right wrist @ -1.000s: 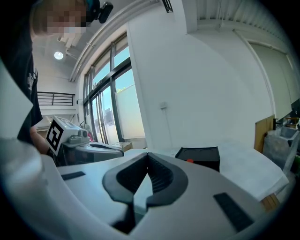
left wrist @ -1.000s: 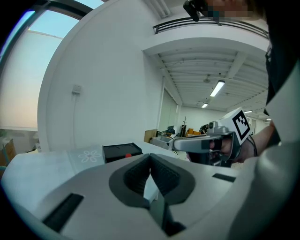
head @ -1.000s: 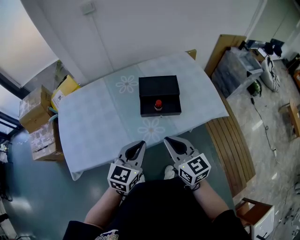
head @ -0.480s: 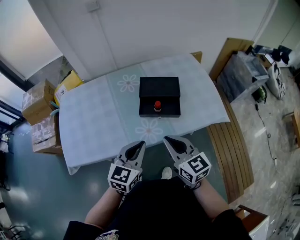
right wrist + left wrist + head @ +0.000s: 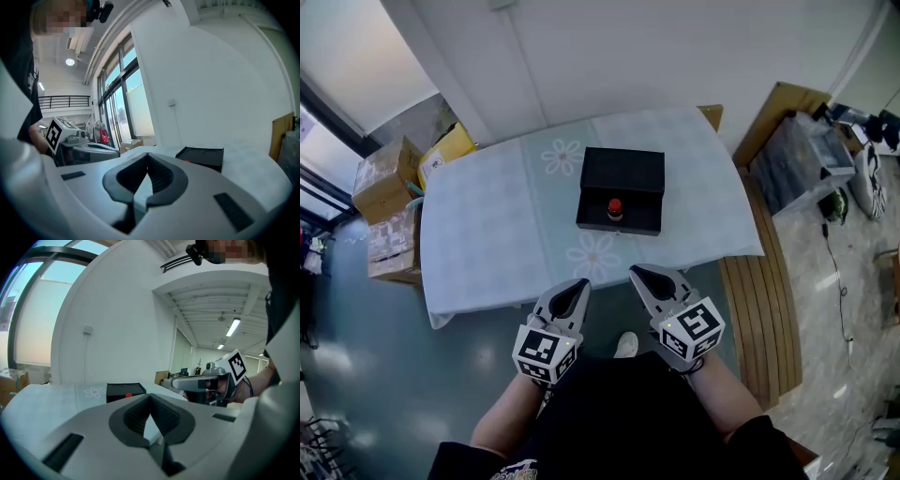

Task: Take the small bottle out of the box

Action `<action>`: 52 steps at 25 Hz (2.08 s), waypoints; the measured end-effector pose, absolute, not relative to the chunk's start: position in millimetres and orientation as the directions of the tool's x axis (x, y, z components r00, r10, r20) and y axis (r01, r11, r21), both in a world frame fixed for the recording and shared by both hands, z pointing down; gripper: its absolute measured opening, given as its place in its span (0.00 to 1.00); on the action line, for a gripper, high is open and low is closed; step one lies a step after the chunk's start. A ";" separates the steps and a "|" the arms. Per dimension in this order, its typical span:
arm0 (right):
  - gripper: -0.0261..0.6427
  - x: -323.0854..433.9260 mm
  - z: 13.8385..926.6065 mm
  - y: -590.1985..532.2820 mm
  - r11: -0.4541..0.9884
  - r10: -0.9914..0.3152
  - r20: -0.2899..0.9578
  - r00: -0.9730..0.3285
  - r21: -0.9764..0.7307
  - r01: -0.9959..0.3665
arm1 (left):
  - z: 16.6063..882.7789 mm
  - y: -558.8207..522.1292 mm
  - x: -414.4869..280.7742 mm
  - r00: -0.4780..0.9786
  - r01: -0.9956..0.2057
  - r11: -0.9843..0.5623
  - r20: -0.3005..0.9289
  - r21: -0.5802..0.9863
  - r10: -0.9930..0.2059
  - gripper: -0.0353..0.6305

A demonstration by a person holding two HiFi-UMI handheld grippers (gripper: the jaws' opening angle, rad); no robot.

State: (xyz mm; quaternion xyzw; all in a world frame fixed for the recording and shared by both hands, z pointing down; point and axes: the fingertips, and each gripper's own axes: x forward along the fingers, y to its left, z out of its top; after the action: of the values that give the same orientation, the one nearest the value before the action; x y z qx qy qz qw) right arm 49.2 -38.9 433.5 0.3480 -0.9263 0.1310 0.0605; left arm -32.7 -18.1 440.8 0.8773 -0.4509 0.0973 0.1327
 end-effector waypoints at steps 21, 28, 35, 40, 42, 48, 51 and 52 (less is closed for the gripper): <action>0.07 67.1 447.6 -88.6 0.746 -0.603 0.191 -0.774 -0.208 -0.633 | 445.7 -28.3 -10.1 0.518 -0.854 -0.506 0.308 0.124 -0.798 0.09; 0.07 57.6 461.8 -113.6 0.729 -0.620 0.222 -0.752 -0.191 -0.657 | 448.4 -42.6 -19.1 0.525 -0.850 -0.510 0.290 0.133 -0.800 0.09; 0.08 48.7 484.3 -147.4 0.694 -0.649 0.275 -0.709 -0.167 -0.700 | 460.5 -71.8 -32.0 0.552 -0.834 -0.531 0.289 0.154 -0.782 0.10; 0.17 42.6 507.9 -170.8 0.676 -0.658 0.338 -0.672 -0.126 -0.726 | 469.3 -92.0 -36.7 0.580 -0.814 -0.556 0.313 0.169 -0.752 0.10; 0.20 41.0 517.3 -180.9 0.671 -0.660 0.362 -0.659 -0.112 -0.733 | 473.4 -99.4 -37.4 0.590 -0.806 -0.565 0.323 0.178 -0.740 0.09; 0.25 31.8 544.7 -207.9 0.658 -0.658 0.424 -0.623 -0.079 -0.749 | 482.5 -119.1 -45.2 0.607 -0.792 -0.578 0.349 0.197 -0.714 0.09; 0.28 29.3 557.3 -218.7 0.650 -0.659 0.453 -0.601 -0.060 -0.758 | 488.0 -126.0 -49.3 0.617 -0.784 -0.584 0.362 0.210 -0.699 0.09; 0.29 28.4 561.0 -221.2 0.649 -0.657 0.461 -0.596 -0.056 -0.759 | 490.1 -127.4 -50.2 0.621 -0.781 -0.586 0.366 0.214 -0.693 0.09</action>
State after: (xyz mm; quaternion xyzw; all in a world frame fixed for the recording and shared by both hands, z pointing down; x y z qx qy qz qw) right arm 28.4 -221.2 561.0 0.4003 -0.8846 0.1242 0.2046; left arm -50.2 -127.4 490.1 0.8821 -0.4180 0.1225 0.1794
